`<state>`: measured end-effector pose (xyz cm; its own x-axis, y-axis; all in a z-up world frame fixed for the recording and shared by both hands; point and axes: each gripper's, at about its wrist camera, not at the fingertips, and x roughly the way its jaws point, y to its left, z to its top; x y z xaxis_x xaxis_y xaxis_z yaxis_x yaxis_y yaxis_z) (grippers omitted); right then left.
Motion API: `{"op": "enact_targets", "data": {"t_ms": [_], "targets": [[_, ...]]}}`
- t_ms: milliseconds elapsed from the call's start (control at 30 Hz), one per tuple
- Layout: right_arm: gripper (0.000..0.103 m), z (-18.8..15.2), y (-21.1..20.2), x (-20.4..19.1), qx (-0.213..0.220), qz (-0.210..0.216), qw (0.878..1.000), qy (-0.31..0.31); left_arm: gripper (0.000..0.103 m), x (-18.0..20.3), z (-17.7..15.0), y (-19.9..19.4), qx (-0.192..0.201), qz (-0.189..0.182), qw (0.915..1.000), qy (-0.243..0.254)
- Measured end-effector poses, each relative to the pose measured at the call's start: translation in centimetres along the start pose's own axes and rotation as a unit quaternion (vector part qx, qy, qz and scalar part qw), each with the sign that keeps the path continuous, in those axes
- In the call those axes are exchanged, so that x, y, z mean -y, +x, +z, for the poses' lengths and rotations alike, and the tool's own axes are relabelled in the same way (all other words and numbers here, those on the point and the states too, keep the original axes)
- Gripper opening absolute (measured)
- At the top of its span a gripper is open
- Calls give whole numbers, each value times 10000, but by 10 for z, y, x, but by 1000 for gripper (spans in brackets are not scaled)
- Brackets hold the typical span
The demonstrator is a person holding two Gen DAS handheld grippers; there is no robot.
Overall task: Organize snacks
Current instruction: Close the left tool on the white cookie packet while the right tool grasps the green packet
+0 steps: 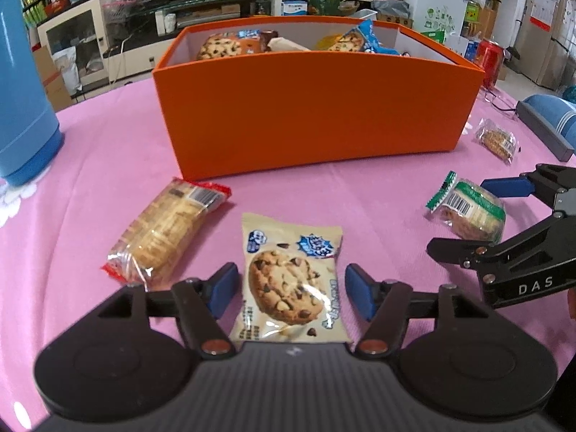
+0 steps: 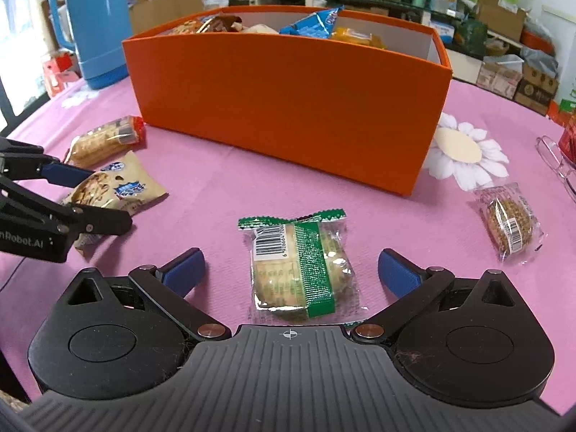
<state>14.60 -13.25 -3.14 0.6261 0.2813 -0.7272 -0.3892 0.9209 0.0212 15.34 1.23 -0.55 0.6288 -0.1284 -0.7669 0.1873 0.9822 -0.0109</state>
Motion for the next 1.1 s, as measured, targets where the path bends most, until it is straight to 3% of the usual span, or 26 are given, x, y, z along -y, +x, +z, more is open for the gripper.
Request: {"op": "enact_targets", "data": {"t_ms": [400,600,700,933,1033,1100], "targets": [[94,-1,0,0,31,-5,10000,-1,72,4,-1,1,26,27,10000,36],[94,-2,0,0,66,0,10000,-12,82,3,-2,4,8,93,10000,-34],[94,-2,0,0,108,-13,9999,6,91,2,-3,6,-28,133,9999,-96],[93,0,-2,4,35,-76,9998,194,90,2,-4,6,-7,95,9999,-85],[92,0,-11,11,251,-79,9992,316,88,5,-5,5,20,-2,10000,29],[83,-1,-9,10,154,-118,9996,212,86,7,-5,5,36,-32,9999,98]]}}
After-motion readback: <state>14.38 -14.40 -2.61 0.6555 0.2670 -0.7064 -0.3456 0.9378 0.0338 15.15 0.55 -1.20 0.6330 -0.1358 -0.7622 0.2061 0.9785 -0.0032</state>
